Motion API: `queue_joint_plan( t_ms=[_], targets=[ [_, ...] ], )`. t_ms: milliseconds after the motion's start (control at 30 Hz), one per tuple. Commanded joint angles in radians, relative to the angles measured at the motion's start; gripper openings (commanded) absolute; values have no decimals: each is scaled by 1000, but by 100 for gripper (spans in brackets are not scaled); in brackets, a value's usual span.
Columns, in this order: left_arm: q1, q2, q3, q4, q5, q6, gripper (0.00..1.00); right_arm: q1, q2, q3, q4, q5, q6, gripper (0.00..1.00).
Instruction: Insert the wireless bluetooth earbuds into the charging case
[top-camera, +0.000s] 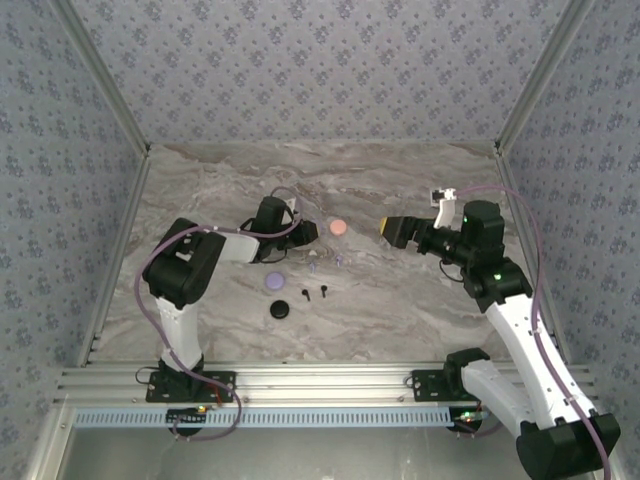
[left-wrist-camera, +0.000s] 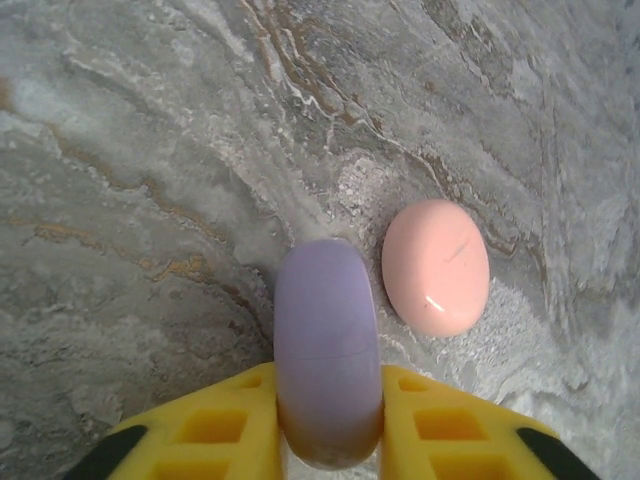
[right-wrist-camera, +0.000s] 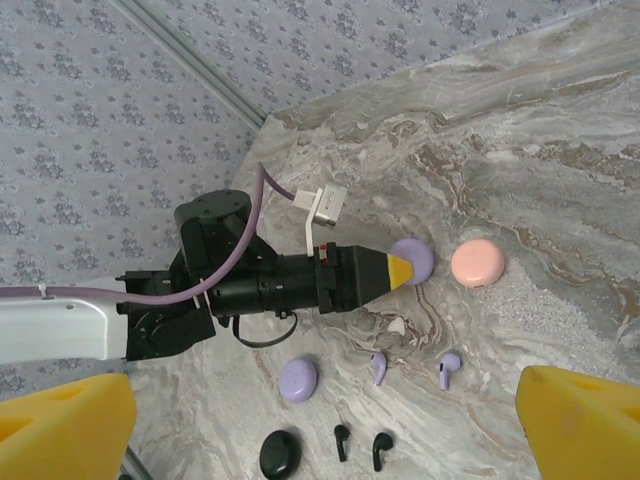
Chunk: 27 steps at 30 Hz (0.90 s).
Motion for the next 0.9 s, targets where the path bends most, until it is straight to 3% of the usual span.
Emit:
queue_joint_plan(
  t_ms=[0, 233, 433, 667, 867],
  targets=[
    [5, 4, 24, -57, -40, 20, 38, -6, 15, 9, -9, -39, 14, 100],
    [24, -66, 15, -123, -84, 85, 54, 8, 35, 37, -105, 5, -78, 100],
    [46, -205, -15, -176, -114, 135, 67, 93, 67, 42, -155, 106, -189, 99],
    [103, -435, -88, -273, -178, 164, 76, 372, 228, 98, -193, 344, -493, 100],
    [210, -607, -184, -310, -156, 102, 80, 525, 470, 185, -161, 335, -833, 100]
  ],
)
